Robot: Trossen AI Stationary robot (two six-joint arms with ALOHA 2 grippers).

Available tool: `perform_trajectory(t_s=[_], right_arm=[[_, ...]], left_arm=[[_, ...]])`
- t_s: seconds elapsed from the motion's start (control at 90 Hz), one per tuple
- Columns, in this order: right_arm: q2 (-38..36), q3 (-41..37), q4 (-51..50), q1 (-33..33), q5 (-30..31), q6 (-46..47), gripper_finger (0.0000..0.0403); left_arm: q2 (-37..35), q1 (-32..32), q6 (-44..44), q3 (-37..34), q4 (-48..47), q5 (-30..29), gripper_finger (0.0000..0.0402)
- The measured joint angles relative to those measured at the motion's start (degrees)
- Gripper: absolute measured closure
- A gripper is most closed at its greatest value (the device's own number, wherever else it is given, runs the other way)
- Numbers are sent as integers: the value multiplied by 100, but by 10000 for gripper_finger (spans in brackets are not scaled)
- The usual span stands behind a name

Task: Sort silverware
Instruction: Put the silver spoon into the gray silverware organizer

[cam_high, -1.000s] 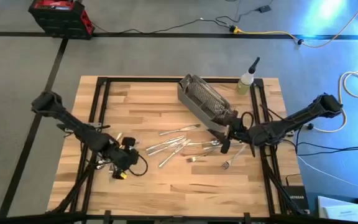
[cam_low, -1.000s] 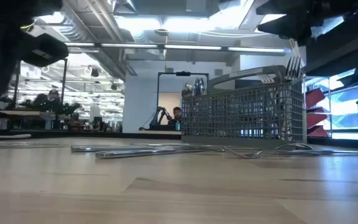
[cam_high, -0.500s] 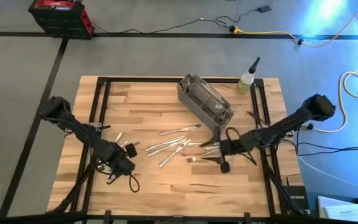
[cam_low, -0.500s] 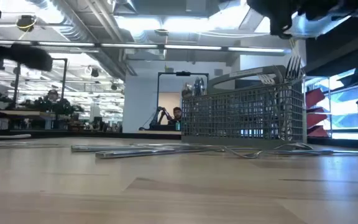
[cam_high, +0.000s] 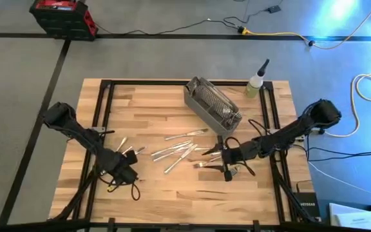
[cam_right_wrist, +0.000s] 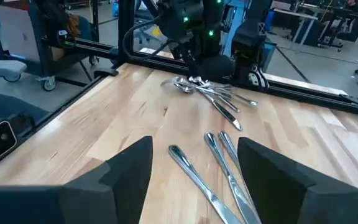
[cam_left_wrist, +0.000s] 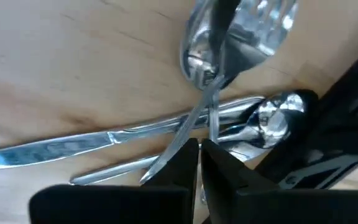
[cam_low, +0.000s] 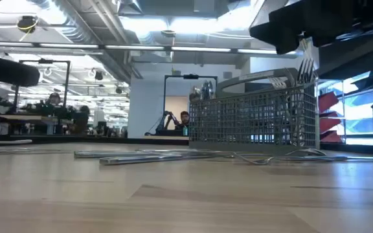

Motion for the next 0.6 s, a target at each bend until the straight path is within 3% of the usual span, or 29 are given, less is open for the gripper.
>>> perform_trajectory(t_s=[0.6], right_arm=[[-2, 2, 29, 0, -283, 265, 183]], left_arm=[[189, -231, 110, 0, 367, 224, 397]])
